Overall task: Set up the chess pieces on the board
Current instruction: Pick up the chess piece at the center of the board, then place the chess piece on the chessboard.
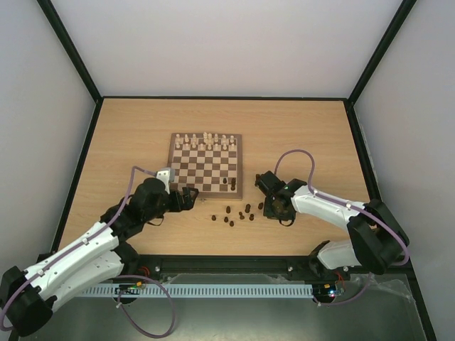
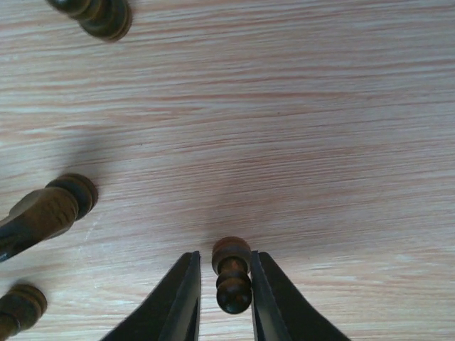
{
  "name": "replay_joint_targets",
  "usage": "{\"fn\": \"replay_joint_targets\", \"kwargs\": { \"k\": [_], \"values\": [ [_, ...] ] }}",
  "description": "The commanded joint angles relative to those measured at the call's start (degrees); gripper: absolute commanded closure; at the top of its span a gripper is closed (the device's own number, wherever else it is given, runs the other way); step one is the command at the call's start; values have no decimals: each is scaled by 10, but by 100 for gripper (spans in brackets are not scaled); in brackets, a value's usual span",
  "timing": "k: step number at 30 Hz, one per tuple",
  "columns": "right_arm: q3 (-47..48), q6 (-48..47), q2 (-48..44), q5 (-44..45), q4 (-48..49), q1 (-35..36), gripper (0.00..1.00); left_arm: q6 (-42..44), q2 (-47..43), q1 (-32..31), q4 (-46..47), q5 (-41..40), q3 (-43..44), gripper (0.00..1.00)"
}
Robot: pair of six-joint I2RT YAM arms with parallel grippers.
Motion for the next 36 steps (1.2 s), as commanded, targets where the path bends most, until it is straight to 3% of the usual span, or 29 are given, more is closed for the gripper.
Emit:
{"fn": "replay_joint_targets", "kwargs": {
  "k": [1, 4, 8, 14, 27, 36],
  "values": [
    [-8, -2, -3, -9, -11, -2, 82, -9, 10, -2, 6, -30, 4, 1],
    [-4, -5, -7, -7, -15, -2, 90, -9, 10, -2, 5, -32, 6, 1],
    [30, -23, -16, -11, -32, -2, 93, -9, 16, 0, 1, -57, 18, 1],
    [193, -82, 13, 18, -112, -2, 94, 5, 47, 56, 8, -58, 47, 1],
    [493, -203, 282, -38, -132, 39, 94, 10, 61, 97, 10, -62, 57, 1],
    [615, -220, 404, -45, -163, 79, 92, 13, 56, 99, 7, -65, 53, 1]
  ]
}}
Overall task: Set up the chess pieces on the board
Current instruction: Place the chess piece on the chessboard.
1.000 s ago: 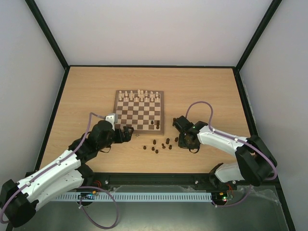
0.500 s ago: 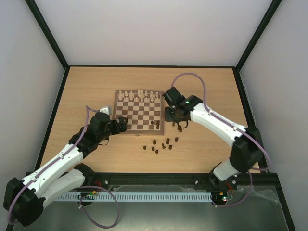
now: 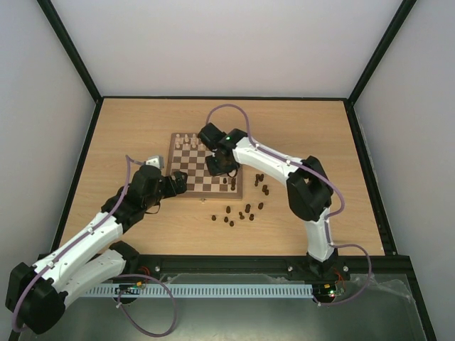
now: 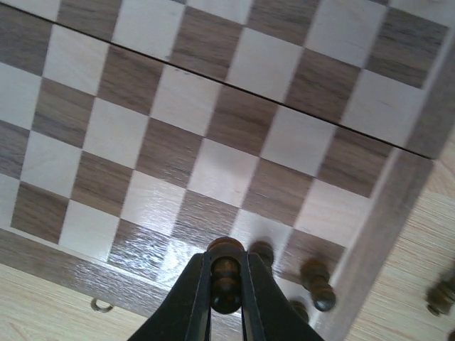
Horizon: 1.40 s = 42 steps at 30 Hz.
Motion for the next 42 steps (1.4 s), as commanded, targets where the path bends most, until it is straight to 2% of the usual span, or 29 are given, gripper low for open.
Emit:
{"fn": "replay_joint_targets", "kwargs": {
  "k": [1, 18, 33, 38, 42],
  "values": [
    [49, -19, 42, -8, -58, 18, 92, 7, -9, 4, -1, -12, 13, 1],
    [59, -6, 96, 9, -71, 31, 90, 16, -23, 17, -3, -3, 3, 1],
    [51, -7, 96, -6, -50, 33, 79, 17, -27, 24, -4, 4, 0, 1],
    [48, -7, 72, -10, -41, 32, 78, 14, -30, 24, -5, 4, 1, 1],
    [41, -11, 54, -7, -35, 32, 74, 12, -33, 24, -6, 4, 3, 1]
  ]
}}
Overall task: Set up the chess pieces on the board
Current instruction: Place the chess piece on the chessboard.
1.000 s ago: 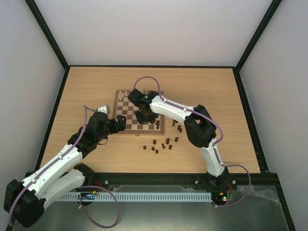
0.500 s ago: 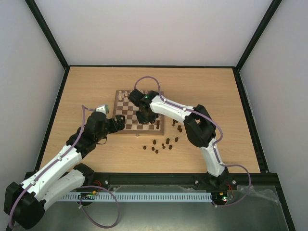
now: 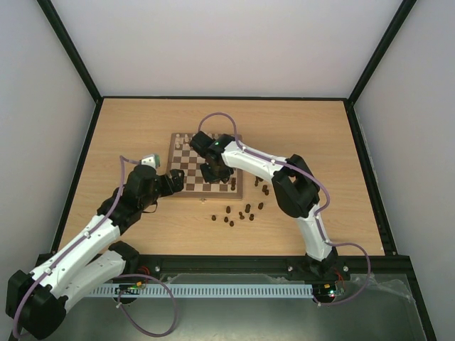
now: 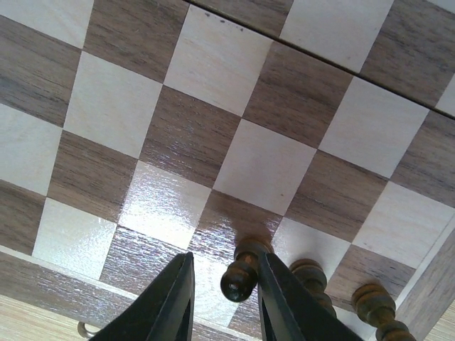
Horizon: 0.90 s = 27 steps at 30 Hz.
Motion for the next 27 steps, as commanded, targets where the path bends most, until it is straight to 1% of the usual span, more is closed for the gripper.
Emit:
{"fn": "replay_joint_targets", "kwargs": {
  "k": [1, 7, 11, 14, 15, 19, 27],
  "values": [
    [-10, -8, -26, -1, -10, 1, 74, 3, -8, 3, -6, 2, 4, 1],
    [-24, -5, -10, 0, -3, 2, 74, 0, -16, 3, -10, 3, 2, 1],
    [-25, -3, -4, 24, -7, 0, 74, 0, -18, 3, -13, 0, 2, 1],
    [-29, -2, -4, 25, -6, -2, 82, 0, -16, 3, -11, 1, 3, 1],
    [-31, -2, -4, 24, -4, -3, 83, 0, -15, 3, -10, 1, 3, 1],
    [-30, -3, -4, 18, 3, -3, 81, 0, -13, 3, -8, 1, 4, 1],
    [-26, -11, -10, -6, 16, -3, 81, 0, -11, 3, -7, 1, 3, 1]
  ]
}}
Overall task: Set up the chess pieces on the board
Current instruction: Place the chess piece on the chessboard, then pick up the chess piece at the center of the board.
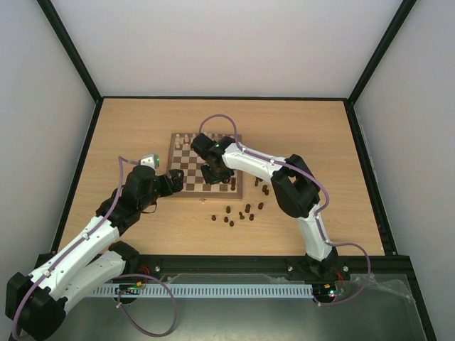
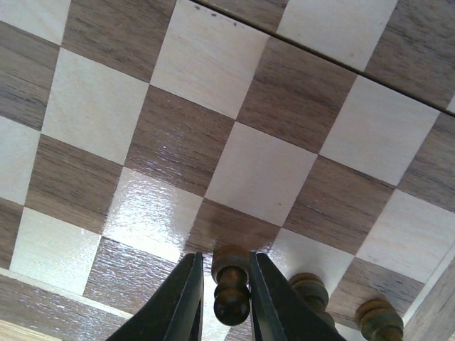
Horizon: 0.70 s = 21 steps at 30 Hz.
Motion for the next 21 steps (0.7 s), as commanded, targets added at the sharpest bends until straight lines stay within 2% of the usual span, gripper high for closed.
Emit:
{"fn": "replay_joint_targets", "kwargs": {
  "k": [1, 5, 9, 15, 21],
  "values": [
    [-1, -8, -7, -12, -10, -2, 81, 1, 0, 3, -4, 0, 3, 1],
    [-6, -5, -14, -2, -12, -2, 78, 0, -2, 3, -4, 0, 3, 1],
    [-6, -2, -38, 10, -16, -2, 70, -1, -5, 3, -6, 0, 4, 1],
    [-18, -4, -118, 2, 2, -2, 56, 0, -11, 3, -10, 0, 7, 1],
    [-77, 5, -205, 53, -3, -30, 51, 0, -16, 3, -13, 1, 6, 1]
  ]
}}
